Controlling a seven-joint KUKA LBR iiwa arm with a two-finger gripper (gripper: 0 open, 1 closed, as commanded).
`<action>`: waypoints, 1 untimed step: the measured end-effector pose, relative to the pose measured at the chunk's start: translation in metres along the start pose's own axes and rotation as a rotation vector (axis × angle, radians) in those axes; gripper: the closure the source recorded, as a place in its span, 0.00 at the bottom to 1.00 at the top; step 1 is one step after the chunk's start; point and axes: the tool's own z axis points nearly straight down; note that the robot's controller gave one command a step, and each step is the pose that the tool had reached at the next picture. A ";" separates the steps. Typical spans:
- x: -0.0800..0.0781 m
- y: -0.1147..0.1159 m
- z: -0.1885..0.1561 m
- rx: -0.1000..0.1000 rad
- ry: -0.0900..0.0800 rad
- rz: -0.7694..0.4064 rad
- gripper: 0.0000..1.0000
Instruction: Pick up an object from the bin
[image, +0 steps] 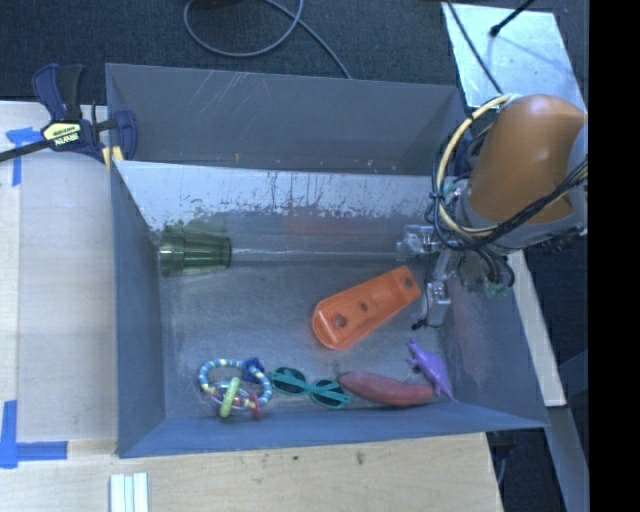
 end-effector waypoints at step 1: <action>-0.001 0.000 -0.005 0.001 -0.008 -0.002 0.00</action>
Offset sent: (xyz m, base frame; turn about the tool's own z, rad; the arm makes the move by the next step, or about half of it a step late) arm 0.0414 -0.0086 -0.1084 -0.2201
